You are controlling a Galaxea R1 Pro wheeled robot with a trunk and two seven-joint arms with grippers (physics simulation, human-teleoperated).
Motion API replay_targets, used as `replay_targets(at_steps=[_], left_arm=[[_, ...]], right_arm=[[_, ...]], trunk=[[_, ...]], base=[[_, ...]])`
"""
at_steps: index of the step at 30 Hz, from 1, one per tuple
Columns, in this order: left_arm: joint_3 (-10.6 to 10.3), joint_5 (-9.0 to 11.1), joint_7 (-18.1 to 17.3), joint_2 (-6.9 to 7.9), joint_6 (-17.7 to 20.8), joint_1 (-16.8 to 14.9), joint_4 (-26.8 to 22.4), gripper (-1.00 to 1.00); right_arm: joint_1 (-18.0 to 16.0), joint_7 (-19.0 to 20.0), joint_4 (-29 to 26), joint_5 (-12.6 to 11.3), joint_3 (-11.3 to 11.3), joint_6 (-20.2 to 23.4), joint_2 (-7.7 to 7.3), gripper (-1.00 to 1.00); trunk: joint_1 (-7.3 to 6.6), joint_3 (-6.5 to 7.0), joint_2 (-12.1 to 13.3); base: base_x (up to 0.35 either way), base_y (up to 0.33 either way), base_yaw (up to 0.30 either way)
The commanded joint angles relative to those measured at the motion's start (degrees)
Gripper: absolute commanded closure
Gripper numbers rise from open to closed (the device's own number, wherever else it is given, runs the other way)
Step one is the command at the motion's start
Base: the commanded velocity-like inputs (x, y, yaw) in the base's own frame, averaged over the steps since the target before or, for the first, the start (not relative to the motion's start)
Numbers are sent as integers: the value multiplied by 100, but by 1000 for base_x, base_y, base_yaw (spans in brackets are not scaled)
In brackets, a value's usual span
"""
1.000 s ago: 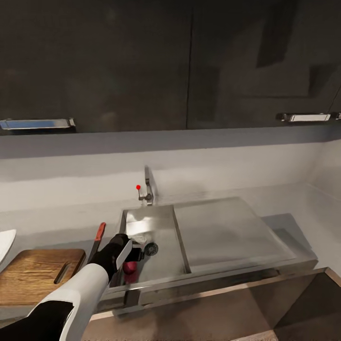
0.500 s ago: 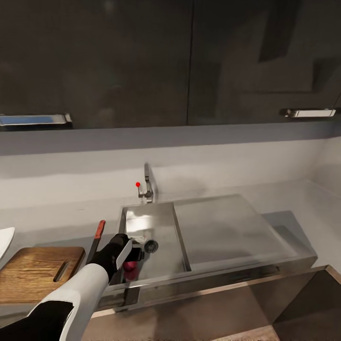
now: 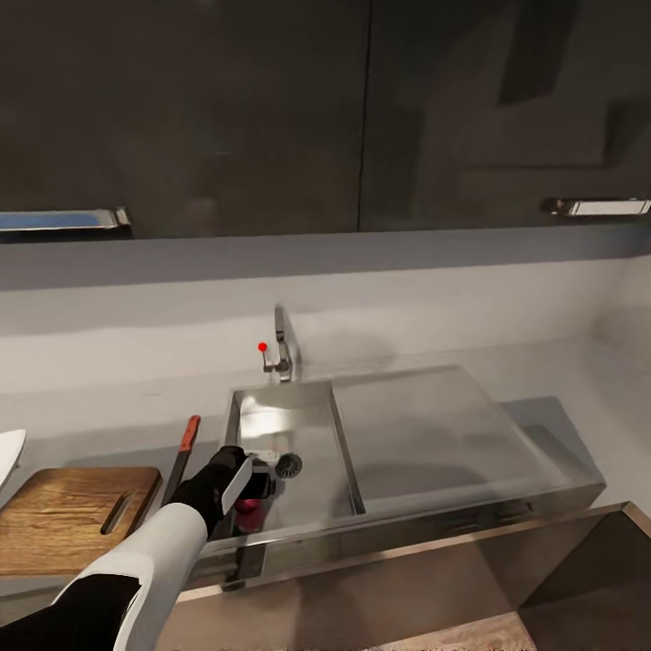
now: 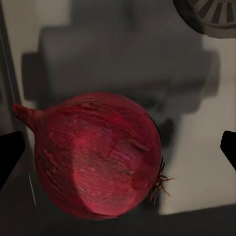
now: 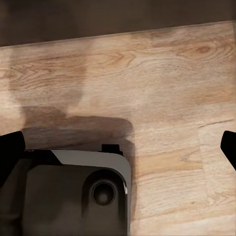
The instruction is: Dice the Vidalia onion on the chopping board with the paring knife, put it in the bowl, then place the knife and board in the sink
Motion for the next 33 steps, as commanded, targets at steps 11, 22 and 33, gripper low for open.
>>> replay_targets(at_steps=[11,22,33], left_arm=[[-22,60,40,2,23,-3,-6,-100],[-22,61,39,2,23,-3,-4,-100],[-22,61,47,1,23,-3,-12,-100]], right_arm=[[-5,-24,5,25,0,-18,0,-100],[-5,-19,5,25,0,-16,-1,-100],[-5,-17,5,33,16,-19,-8,-100]], trunk=[[2,-108,-10],[2,-178,-10],[2,-182,-10]], base=[[0,0,0],[0,0,0],[0,0,0]])
